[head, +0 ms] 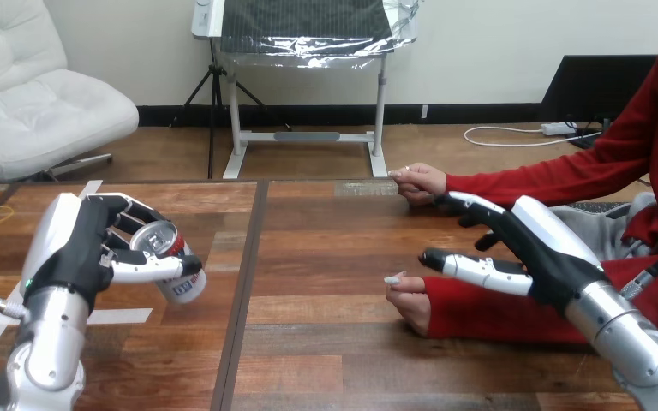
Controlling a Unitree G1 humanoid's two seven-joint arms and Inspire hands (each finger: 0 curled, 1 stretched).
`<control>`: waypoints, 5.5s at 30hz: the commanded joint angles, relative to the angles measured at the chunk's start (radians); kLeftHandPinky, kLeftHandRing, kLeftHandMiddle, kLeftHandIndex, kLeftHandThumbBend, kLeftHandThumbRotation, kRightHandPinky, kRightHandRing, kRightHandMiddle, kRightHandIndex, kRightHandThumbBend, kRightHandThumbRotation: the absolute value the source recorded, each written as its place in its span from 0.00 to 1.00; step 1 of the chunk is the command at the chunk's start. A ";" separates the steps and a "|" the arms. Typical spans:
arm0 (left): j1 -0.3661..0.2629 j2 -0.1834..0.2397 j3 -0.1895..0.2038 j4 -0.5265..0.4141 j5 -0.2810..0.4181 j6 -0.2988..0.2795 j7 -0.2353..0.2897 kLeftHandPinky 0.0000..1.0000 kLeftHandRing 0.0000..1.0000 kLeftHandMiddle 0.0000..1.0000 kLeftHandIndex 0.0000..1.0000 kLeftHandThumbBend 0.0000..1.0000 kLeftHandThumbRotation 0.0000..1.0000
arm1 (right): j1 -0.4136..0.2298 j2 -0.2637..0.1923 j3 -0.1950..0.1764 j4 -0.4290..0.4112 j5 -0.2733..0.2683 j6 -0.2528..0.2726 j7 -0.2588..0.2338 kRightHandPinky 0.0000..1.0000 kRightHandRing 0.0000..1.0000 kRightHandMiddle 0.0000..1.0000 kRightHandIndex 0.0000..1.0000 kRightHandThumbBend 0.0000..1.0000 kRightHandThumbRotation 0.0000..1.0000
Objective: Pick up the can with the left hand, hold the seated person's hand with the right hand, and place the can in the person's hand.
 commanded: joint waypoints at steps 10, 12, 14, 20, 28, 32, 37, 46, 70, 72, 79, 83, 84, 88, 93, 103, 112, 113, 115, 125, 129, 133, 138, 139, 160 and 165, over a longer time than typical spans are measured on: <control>-0.049 -0.002 0.061 -0.184 -0.025 0.008 -0.020 0.33 0.37 0.42 0.46 0.72 0.00 | -0.246 -0.083 0.055 0.223 0.024 -0.027 0.150 0.77 0.90 0.90 0.89 0.97 0.63; -0.049 -0.001 0.061 -0.186 -0.024 0.010 -0.022 0.33 0.37 0.42 0.46 0.72 0.00 | -0.253 -0.084 0.055 0.237 0.031 -0.019 0.172 0.77 0.90 0.90 0.88 0.98 0.58; -0.051 -0.001 0.061 -0.189 -0.024 0.014 -0.024 0.33 0.37 0.42 0.46 0.72 0.00 | -0.261 -0.084 0.057 0.253 0.036 -0.004 0.201 0.77 0.90 0.91 0.88 0.98 0.55; -0.055 -0.002 0.061 -0.191 -0.025 0.020 -0.030 0.33 0.37 0.42 0.46 0.71 0.00 | -0.290 -0.082 0.067 0.305 0.036 0.037 0.259 0.78 0.91 0.91 0.88 1.00 0.49; -0.063 -0.003 0.059 -0.190 -0.023 0.025 -0.037 0.33 0.37 0.42 0.46 0.71 0.00 | -0.322 -0.085 0.094 0.352 0.023 0.099 0.311 0.78 0.90 0.92 0.89 1.00 0.46; -0.064 -0.002 0.058 -0.188 -0.022 0.025 -0.040 0.33 0.37 0.42 0.46 0.71 0.00 | -0.332 -0.088 0.108 0.363 0.015 0.114 0.324 0.78 0.91 0.93 0.90 1.00 0.40; -0.066 -0.003 0.059 -0.185 -0.027 0.021 -0.044 0.33 0.37 0.42 0.46 0.71 0.00 | -0.341 -0.089 0.115 0.372 0.016 0.136 0.342 0.80 0.92 0.94 0.90 1.00 0.31; -0.069 -0.007 0.061 -0.185 -0.031 0.031 -0.047 0.33 0.37 0.42 0.46 0.71 0.00 | -0.351 -0.093 0.128 0.375 0.014 0.170 0.353 0.84 0.94 0.94 0.91 1.00 0.16; -0.068 -0.011 0.060 -0.196 -0.027 0.041 -0.047 0.32 0.37 0.42 0.46 0.70 0.00 | -0.350 -0.095 0.160 0.345 -0.026 0.179 0.297 0.78 0.84 0.84 0.80 1.00 0.01; -0.068 -0.011 0.061 -0.196 -0.028 0.041 -0.048 0.32 0.37 0.42 0.46 0.70 0.00 | -0.353 -0.094 0.163 0.348 -0.025 0.182 0.299 0.76 0.81 0.81 0.78 1.00 0.00; -0.067 -0.014 0.065 -0.198 -0.035 0.045 -0.051 0.32 0.37 0.42 0.47 0.70 0.00 | -0.363 -0.086 0.174 0.353 -0.027 0.216 0.312 0.73 0.76 0.77 0.75 1.00 0.00; -0.066 -0.013 0.066 -0.200 -0.034 0.048 -0.053 0.32 0.37 0.42 0.47 0.69 0.00 | -0.364 -0.085 0.181 0.357 -0.032 0.211 0.309 0.72 0.74 0.75 0.74 1.00 0.00; -0.066 -0.013 0.067 -0.201 -0.035 0.047 -0.053 0.32 0.37 0.42 0.47 0.69 0.00 | -0.365 -0.085 0.184 0.357 -0.035 0.210 0.309 0.72 0.73 0.75 0.74 1.00 0.00; -0.064 -0.014 0.071 -0.200 -0.040 0.043 -0.055 0.33 0.37 0.42 0.47 0.69 0.00 | -0.366 -0.084 0.189 0.362 -0.039 0.204 0.304 0.69 0.70 0.73 0.73 1.00 0.00; -0.063 -0.014 0.074 -0.200 -0.045 0.041 -0.057 0.33 0.37 0.42 0.47 0.69 0.00 | -0.364 -0.082 0.196 0.364 -0.044 0.195 0.289 0.66 0.67 0.71 0.71 1.00 0.00; -0.060 -0.013 0.078 -0.200 -0.047 0.039 -0.058 0.34 0.37 0.42 0.47 0.69 0.00 | -0.363 -0.073 0.196 0.373 -0.030 0.185 0.276 0.54 0.55 0.60 0.63 1.00 0.00; -0.061 -0.014 0.079 -0.204 -0.041 0.046 -0.061 0.34 0.38 0.43 0.47 0.69 0.00 | -0.364 -0.073 0.216 0.375 -0.042 0.167 0.253 0.46 0.51 0.54 0.54 0.92 0.00; -0.061 -0.014 0.079 -0.204 -0.040 0.046 -0.062 0.34 0.38 0.43 0.47 0.69 0.00 | -0.364 -0.073 0.217 0.376 -0.042 0.164 0.252 0.47 0.52 0.54 0.53 0.91 0.00; -0.061 -0.013 0.080 -0.200 -0.041 0.041 -0.062 0.34 0.38 0.43 0.47 0.69 0.00 | -0.361 -0.074 0.218 0.376 -0.041 0.151 0.244 0.48 0.52 0.54 0.51 0.88 0.00; -0.062 -0.016 0.086 -0.192 -0.048 0.027 -0.064 0.34 0.38 0.42 0.47 0.69 0.00 | -0.359 -0.079 0.225 0.383 -0.050 0.089 0.214 0.42 0.47 0.49 0.44 0.77 0.01; -0.063 -0.017 0.089 -0.191 -0.052 0.027 -0.065 0.34 0.37 0.42 0.46 0.69 0.00 | -0.359 -0.080 0.228 0.378 -0.051 0.086 0.207 0.38 0.43 0.46 0.43 0.74 0.02; -0.064 -0.019 0.089 -0.193 -0.051 0.033 -0.065 0.33 0.37 0.42 0.46 0.69 0.00 | -0.357 -0.083 0.231 0.364 -0.050 0.086 0.202 0.35 0.40 0.44 0.43 0.72 0.04; -0.064 -0.018 0.089 -0.191 -0.051 0.028 -0.065 0.33 0.37 0.42 0.46 0.69 0.00 | -0.354 -0.084 0.228 0.356 -0.046 0.080 0.197 0.33 0.38 0.43 0.42 0.70 0.06; -0.064 -0.018 0.089 -0.190 -0.051 0.027 -0.065 0.33 0.37 0.42 0.46 0.69 0.00 | -0.353 -0.084 0.228 0.356 -0.045 0.079 0.196 0.33 0.38 0.43 0.42 0.70 0.06; -0.071 -0.016 0.083 -0.200 -0.045 0.038 -0.076 0.33 0.37 0.42 0.46 0.68 0.00 | -0.334 -0.087 0.203 0.337 -0.018 0.025 0.134 0.29 0.32 0.37 0.37 0.64 0.15; -0.075 -0.013 0.078 -0.199 -0.038 0.040 -0.078 0.33 0.37 0.42 0.46 0.68 0.00 | -0.329 -0.086 0.195 0.334 -0.005 0.008 0.118 0.27 0.31 0.36 0.35 0.64 0.16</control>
